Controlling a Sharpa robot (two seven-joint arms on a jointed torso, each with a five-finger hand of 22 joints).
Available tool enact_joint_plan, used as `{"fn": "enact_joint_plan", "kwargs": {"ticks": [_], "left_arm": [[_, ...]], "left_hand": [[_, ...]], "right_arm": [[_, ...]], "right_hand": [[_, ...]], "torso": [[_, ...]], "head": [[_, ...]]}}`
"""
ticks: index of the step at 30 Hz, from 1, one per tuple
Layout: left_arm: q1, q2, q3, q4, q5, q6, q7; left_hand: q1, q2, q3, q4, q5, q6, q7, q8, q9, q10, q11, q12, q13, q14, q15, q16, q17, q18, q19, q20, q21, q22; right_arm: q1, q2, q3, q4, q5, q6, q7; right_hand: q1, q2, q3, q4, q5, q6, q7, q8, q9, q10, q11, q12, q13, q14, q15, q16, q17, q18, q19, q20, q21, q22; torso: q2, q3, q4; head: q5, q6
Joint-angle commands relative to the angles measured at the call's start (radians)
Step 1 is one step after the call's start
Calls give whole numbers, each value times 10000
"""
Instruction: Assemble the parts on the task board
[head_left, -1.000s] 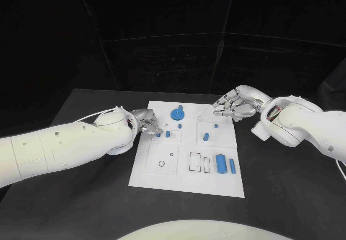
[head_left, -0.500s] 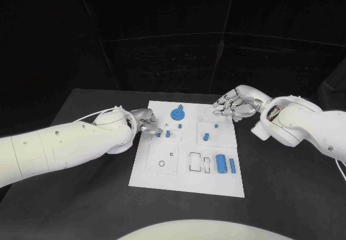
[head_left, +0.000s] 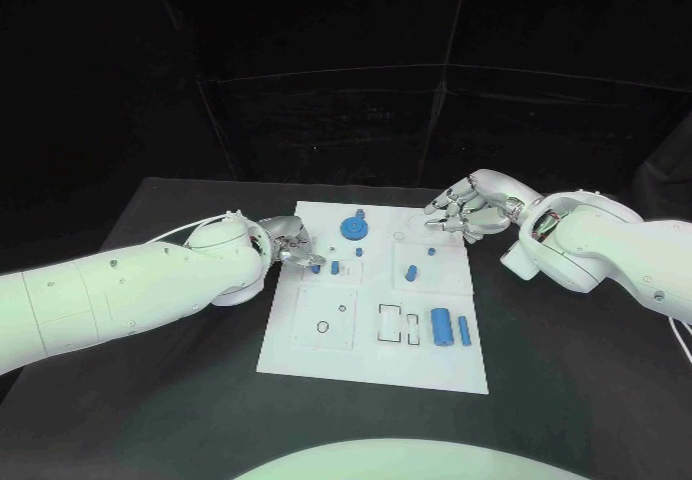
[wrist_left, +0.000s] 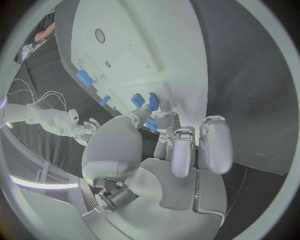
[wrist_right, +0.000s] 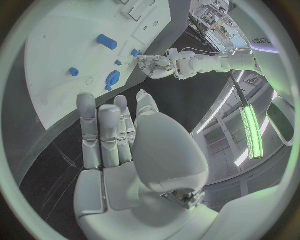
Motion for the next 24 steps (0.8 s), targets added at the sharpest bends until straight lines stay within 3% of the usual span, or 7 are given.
{"fn": "enact_joint_plan", "kwargs": {"ticks": [1, 24], "left_arm": [[-6, 14, -3, 1, 140, -23, 195], [-6, 47, -2, 103, 167, -184, 245]], "left_hand": [[-156, -24, -85, 79, 5, 50, 23, -19, -8, 51, 46, 35, 26, 1055, -57, 33, 2634, -150, 73, -29, -38, 20], [-218, -28, -268, 201, 6, 136, -9, 15, 5, 103, 25, 123, 116, 1055, -71, 33, 2634, -170, 119, -34, 29, 120]], "right_arm": [[17, 5, 5, 12, 20, 34, 69], [17, 13, 4, 4, 19, 27, 69]], "right_hand": [[-20, 60, -9, 35, 47, -68, 9, 25, -2, -26, 26, 20, -12, 62, 35, -3, -9, 166, 17, 16, -17, -15], [-35, 64, -21, 52, 48, -69, 10, 30, -1, -25, 28, 26, -15, 63, 35, -21, -17, 169, 14, 17, -32, -32]], "torso": [[0, -3, 2], [0, -5, 0]], "head": [[10, 0], [3, -21]]}}
